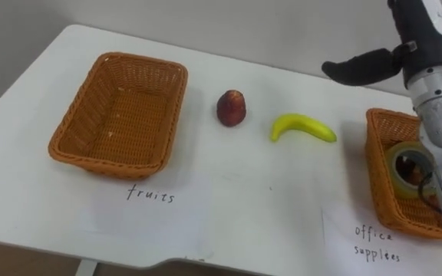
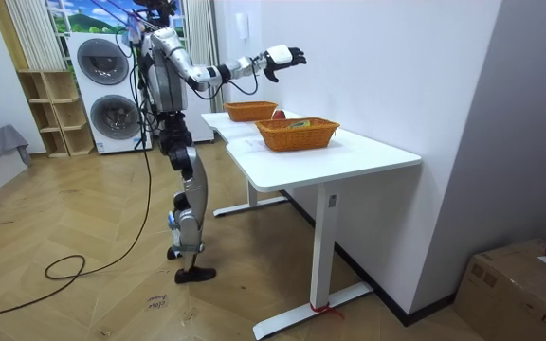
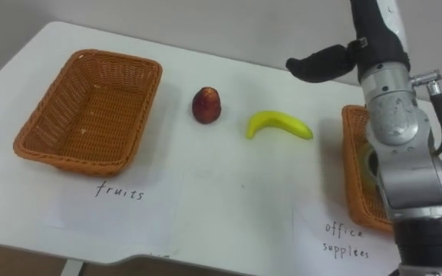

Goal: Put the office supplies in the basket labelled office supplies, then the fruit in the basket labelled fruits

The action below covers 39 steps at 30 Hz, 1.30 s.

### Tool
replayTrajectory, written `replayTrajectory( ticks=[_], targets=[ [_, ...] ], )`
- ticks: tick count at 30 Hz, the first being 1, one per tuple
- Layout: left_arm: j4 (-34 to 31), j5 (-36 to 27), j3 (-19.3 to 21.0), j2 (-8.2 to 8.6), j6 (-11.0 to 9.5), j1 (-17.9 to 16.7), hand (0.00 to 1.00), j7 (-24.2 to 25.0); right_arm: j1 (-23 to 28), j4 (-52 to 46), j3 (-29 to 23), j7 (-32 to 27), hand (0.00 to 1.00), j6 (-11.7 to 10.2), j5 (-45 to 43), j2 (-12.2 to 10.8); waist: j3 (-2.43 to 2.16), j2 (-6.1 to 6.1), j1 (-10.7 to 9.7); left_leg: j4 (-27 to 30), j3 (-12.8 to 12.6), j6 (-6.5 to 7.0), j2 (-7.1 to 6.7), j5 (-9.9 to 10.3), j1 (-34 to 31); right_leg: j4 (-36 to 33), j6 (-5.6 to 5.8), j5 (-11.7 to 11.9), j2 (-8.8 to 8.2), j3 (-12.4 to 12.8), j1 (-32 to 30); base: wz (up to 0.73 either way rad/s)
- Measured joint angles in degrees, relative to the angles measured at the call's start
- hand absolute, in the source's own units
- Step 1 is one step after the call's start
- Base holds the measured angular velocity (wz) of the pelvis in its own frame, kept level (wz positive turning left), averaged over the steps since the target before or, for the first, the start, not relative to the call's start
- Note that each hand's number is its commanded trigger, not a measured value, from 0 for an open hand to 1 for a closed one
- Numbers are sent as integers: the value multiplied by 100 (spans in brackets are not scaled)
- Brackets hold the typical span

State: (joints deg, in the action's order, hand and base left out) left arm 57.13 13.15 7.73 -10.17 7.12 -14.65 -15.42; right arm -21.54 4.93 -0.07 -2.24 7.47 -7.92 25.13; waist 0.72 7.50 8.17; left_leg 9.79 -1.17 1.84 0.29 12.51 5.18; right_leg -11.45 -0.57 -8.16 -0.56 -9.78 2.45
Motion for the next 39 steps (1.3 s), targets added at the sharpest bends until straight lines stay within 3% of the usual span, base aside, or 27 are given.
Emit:
replayTrajectory(
  ticks=[18,34,39],
  targets=[
    [-41,274,38,-8,167,45,0,251,-341,807,119,254,0,12,6,1,-39,20,43,78,45,9,-6,-6,-85,-12,1,-1,-30,-142,-39,0],
    [23,268,-158,-13,168,0,0,246,-342,1255,138,417,0,12,-591,1,-17,-38,73,67,30,9,-2,-6,-108,-11,0,0,-50,-285,-113,0],
    [51,264,-247,-23,173,-6,0,255,-341,1687,402,421,0,13,-633,-1,-16,-51,123,83,-21,9,1,-6,-153,-8,-1,1,-50,-259,-150,0]
  ],
)
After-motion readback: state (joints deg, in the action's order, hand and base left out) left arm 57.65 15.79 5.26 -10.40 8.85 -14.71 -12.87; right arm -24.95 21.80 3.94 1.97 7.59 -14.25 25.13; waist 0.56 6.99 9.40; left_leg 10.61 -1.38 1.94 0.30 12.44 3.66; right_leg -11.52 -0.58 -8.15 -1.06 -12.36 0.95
